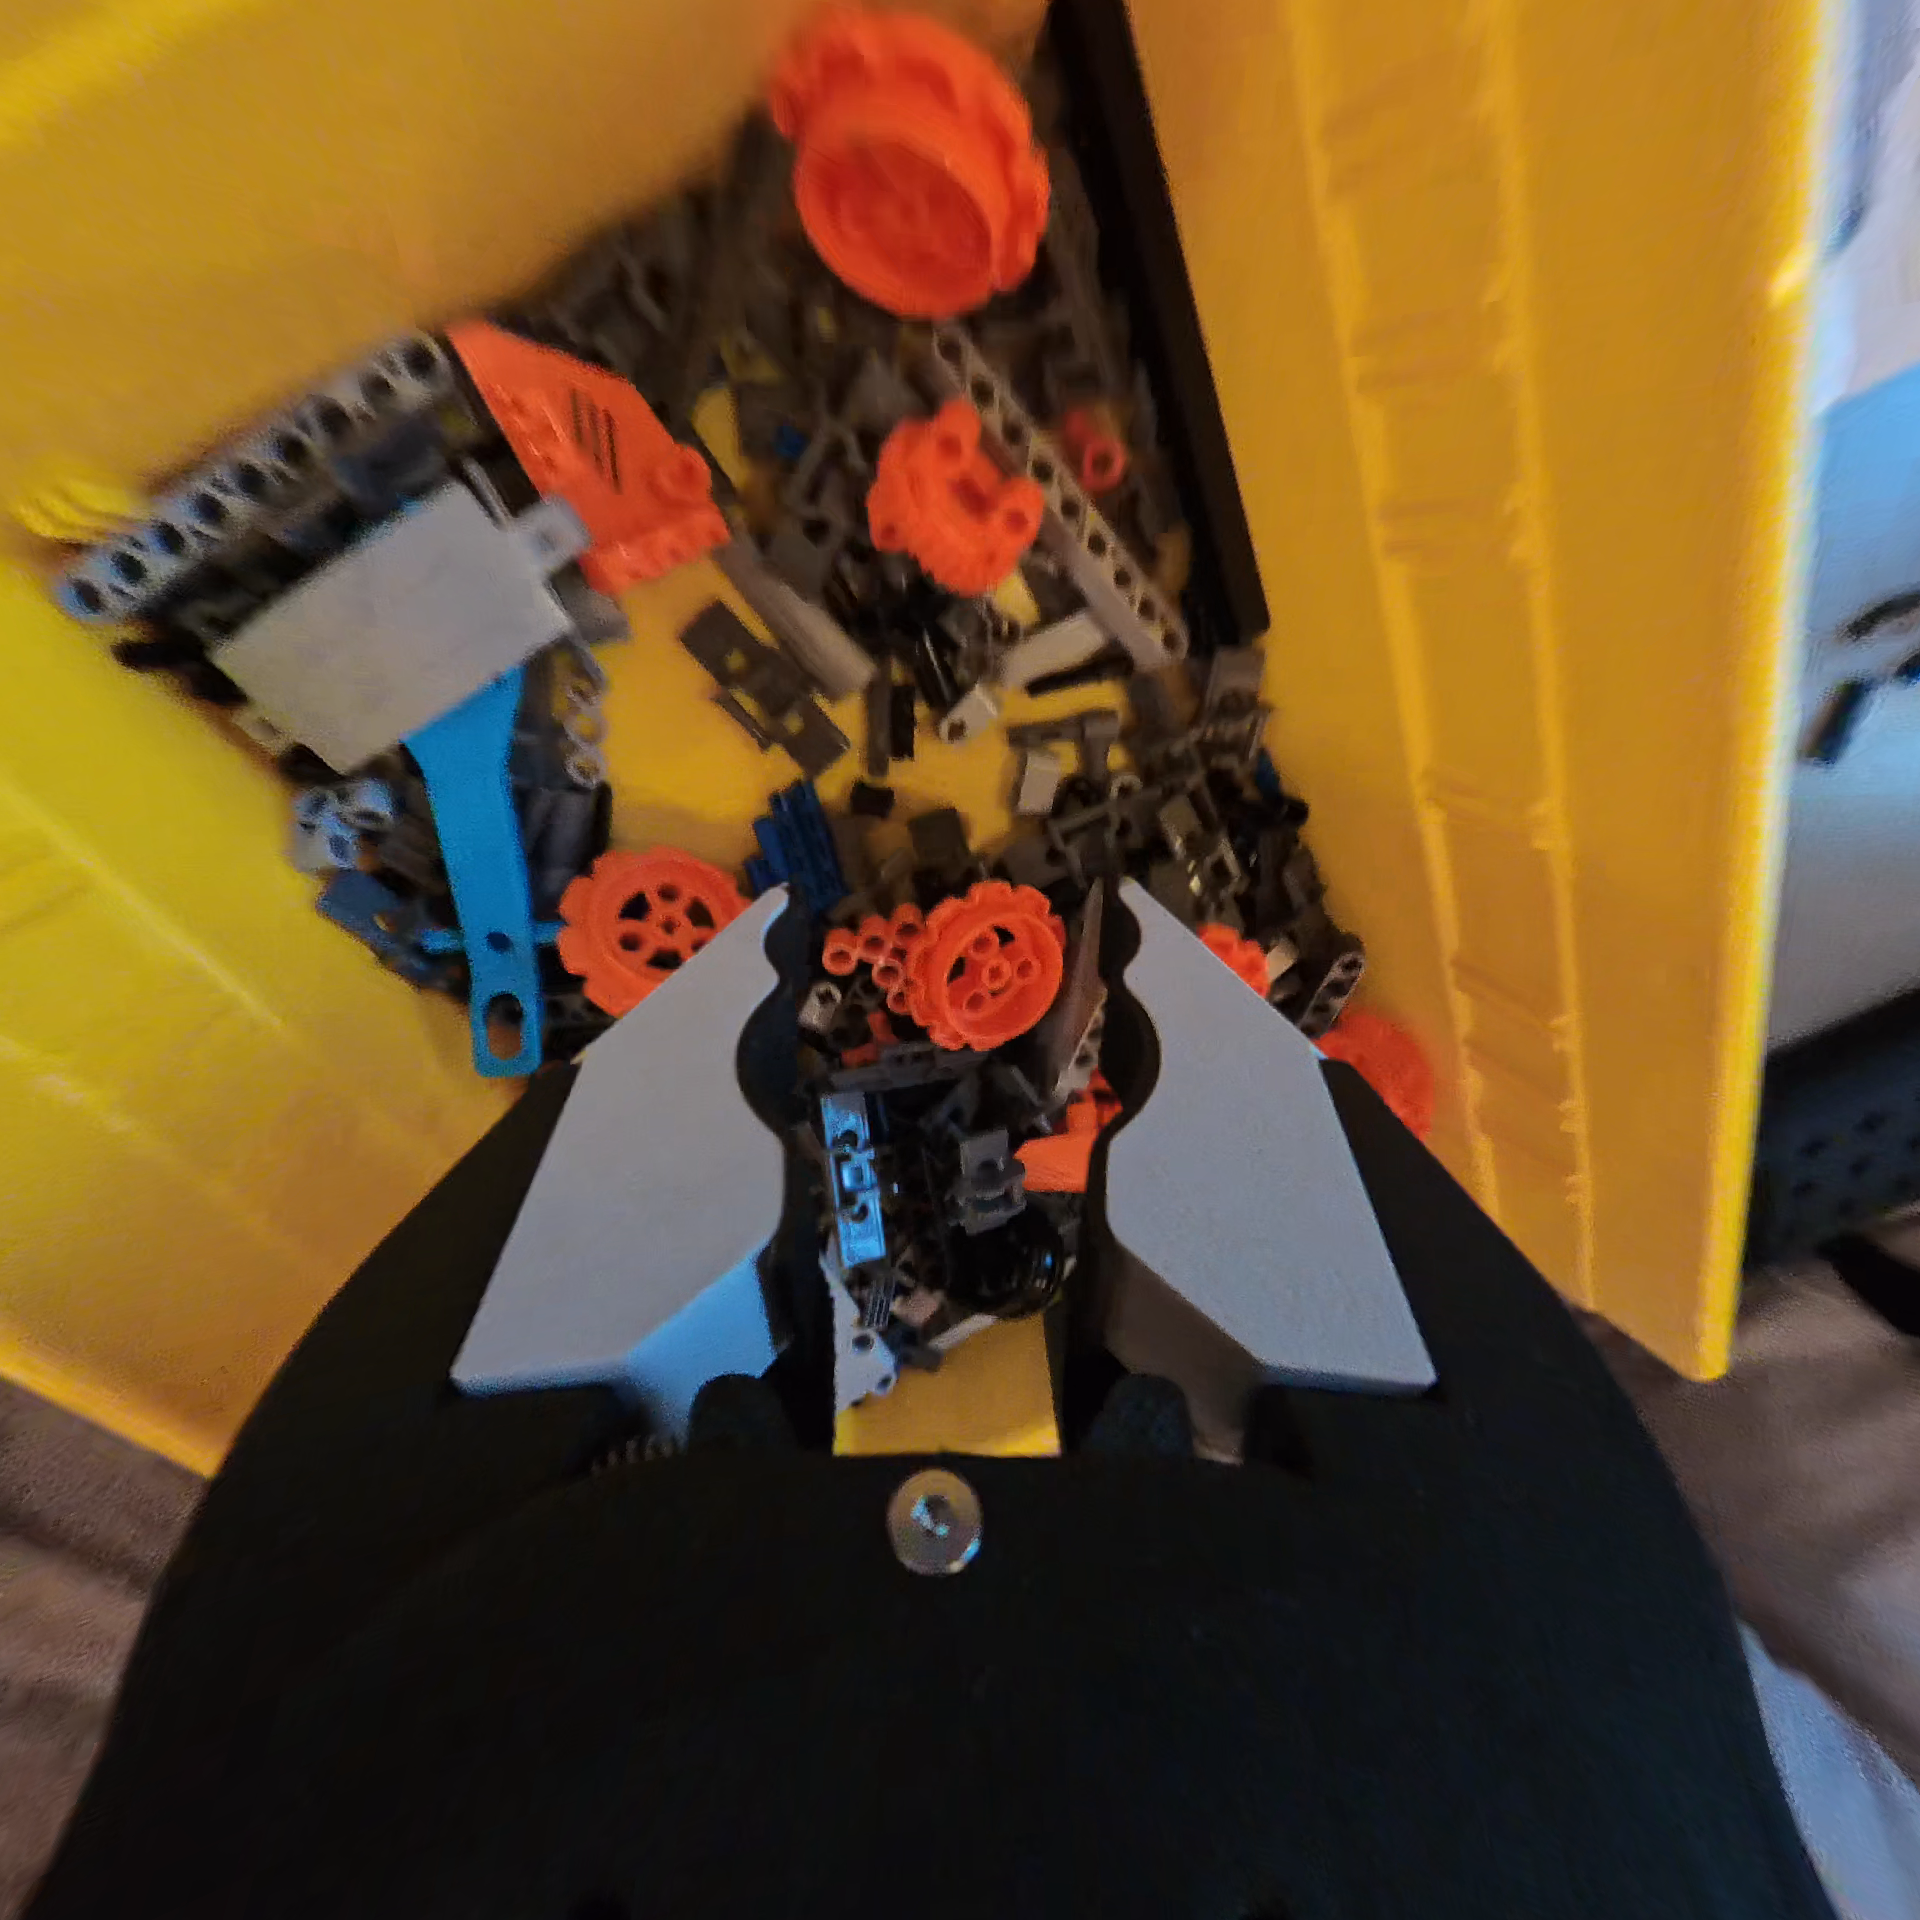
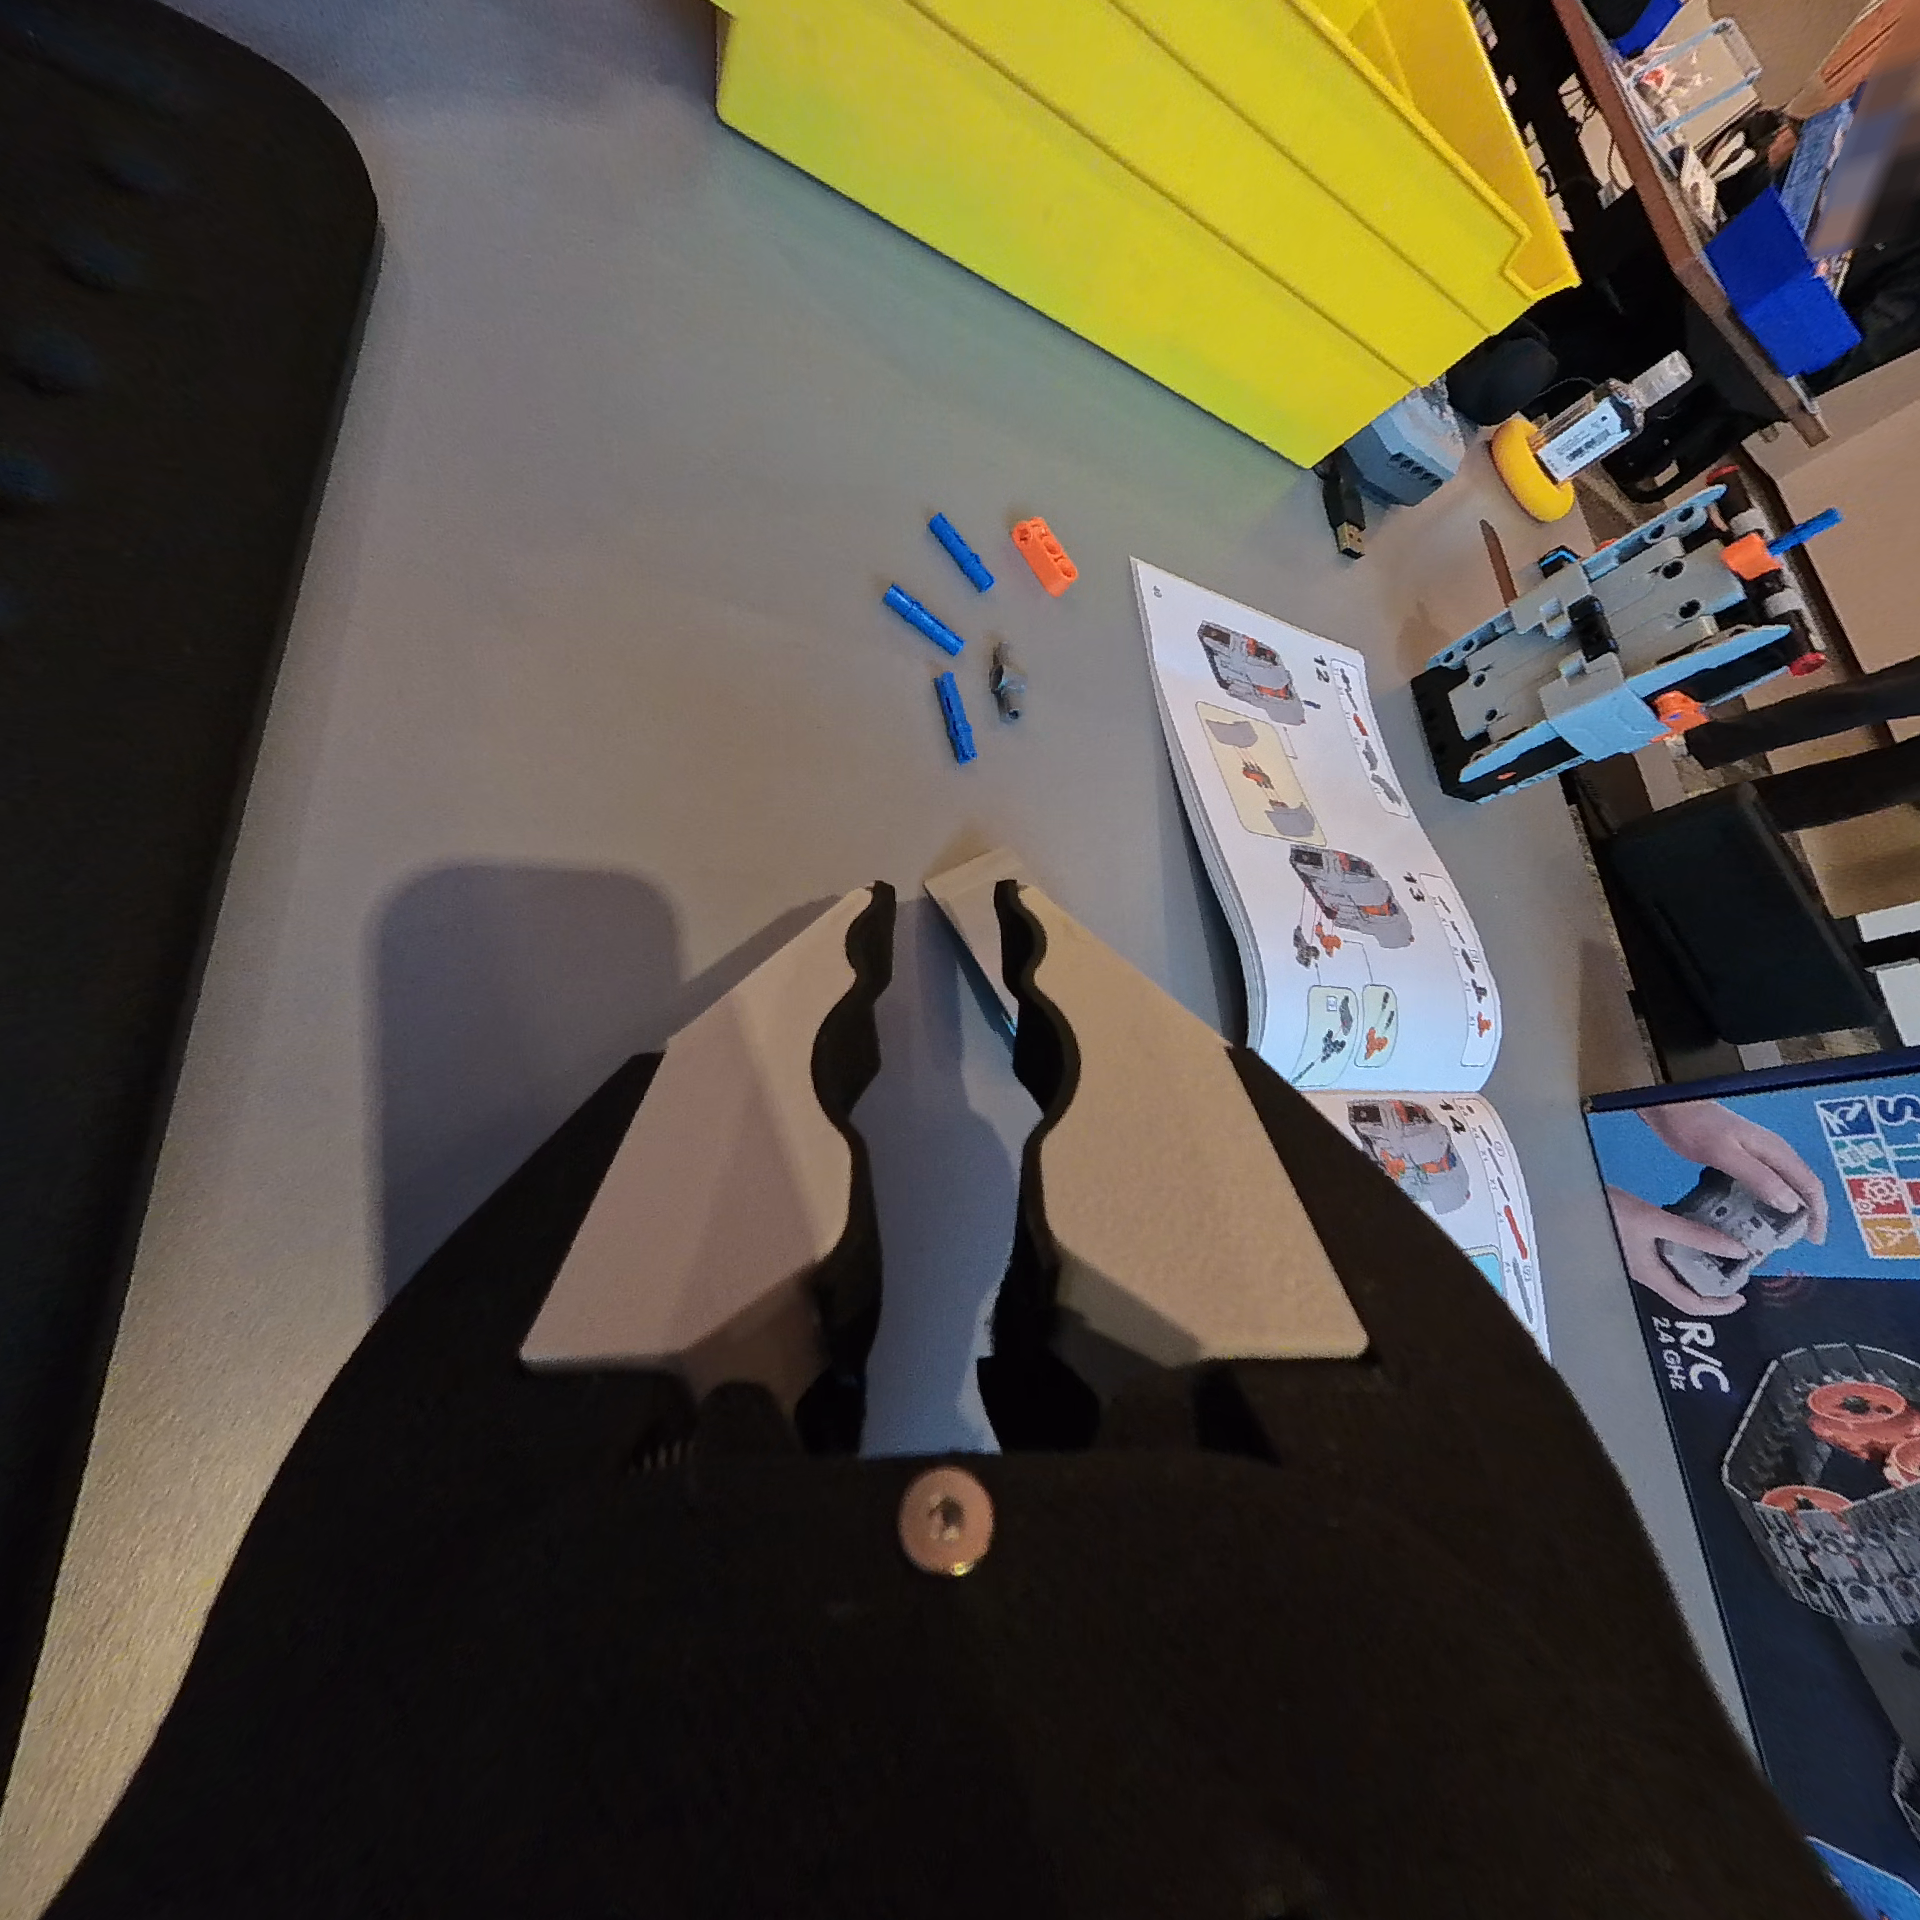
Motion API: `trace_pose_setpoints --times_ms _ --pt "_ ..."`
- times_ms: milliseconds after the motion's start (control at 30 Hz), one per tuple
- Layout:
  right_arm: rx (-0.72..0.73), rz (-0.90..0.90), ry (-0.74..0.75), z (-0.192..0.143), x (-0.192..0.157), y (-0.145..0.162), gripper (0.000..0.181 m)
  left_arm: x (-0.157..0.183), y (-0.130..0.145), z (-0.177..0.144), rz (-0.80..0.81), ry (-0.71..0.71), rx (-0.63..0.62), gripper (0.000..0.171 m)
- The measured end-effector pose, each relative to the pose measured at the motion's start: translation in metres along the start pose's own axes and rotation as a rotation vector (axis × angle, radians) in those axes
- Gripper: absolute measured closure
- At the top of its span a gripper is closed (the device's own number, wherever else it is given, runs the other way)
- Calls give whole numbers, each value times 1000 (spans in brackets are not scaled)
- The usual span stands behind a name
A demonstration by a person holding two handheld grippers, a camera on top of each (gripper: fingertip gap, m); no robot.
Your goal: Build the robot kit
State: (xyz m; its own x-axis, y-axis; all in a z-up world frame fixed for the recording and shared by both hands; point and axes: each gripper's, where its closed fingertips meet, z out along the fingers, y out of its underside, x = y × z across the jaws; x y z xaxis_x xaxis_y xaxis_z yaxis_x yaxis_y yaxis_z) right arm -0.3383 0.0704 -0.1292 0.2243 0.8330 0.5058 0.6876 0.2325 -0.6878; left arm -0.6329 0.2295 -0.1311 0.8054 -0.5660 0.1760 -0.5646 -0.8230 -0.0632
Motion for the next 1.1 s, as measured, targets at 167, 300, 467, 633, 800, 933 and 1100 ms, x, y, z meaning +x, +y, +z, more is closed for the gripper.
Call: trace_pose_setpoints --times_ms 167,300,467,633,800,933,1100 --pt "1 -4 -4 0 -1 -1 162 0 22 10 35 -31 -121 118" --pt "-3 -11 -5 0 -2 0 162 -5 23 5 25 -53 -110 116" --pt "2 -6 0 -1 -1 -1 162 -16 33 -11 -44 -85 -63 122" --pt "0 -8 -2 0 -1 -1 162 -17 37 -19 -38 -106 -41 123" --pt "18 19 35 -4 8 -3 162 -9 23 -24 6 -95 20 131" --pt "43 90 105 -11 28 -3 162 -3 13 -44 18 -93 135 140" --pt "46 188 211 -22 57 7 162 -2 -4 -91 64 -184 373 141"
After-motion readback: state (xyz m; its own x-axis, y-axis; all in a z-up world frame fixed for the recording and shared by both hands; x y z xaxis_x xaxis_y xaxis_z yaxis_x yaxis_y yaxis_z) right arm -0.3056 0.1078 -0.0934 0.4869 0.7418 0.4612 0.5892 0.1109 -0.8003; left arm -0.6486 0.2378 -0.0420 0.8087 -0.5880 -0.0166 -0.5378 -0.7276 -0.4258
